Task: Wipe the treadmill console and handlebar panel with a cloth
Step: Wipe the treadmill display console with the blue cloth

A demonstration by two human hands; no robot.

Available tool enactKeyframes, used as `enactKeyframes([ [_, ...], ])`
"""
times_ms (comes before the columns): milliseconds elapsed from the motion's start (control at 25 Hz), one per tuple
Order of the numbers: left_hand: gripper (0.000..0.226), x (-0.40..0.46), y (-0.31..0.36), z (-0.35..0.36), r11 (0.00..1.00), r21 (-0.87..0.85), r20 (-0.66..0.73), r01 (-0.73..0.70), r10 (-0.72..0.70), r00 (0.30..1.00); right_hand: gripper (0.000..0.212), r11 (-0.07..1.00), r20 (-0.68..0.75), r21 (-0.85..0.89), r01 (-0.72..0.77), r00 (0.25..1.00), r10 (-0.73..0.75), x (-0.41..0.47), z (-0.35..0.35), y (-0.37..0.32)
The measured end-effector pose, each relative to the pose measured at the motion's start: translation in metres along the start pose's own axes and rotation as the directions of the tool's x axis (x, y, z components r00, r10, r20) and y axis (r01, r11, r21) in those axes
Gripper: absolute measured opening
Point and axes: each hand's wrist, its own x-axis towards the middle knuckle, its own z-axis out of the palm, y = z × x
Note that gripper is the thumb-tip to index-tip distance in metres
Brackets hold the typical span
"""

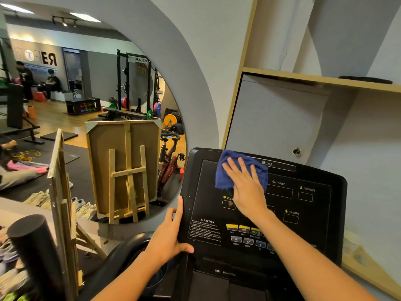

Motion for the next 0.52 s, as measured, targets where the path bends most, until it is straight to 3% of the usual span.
enactKeyframes([
  [240,0.152,0.000,-0.001,0.001,1.000,0.011,-0.018,-0.006,0.006,1.000,0.082,0.999,-0.034,-0.015,0.036,0.999,-0.037,0.044,0.007,-0.037],
  [520,0.148,-0.003,-0.005,0.004,0.997,-0.066,-0.066,-0.029,0.024,0.998,0.080,0.964,0.060,0.096,0.248,0.965,-0.254,0.028,0.023,-0.073],
])
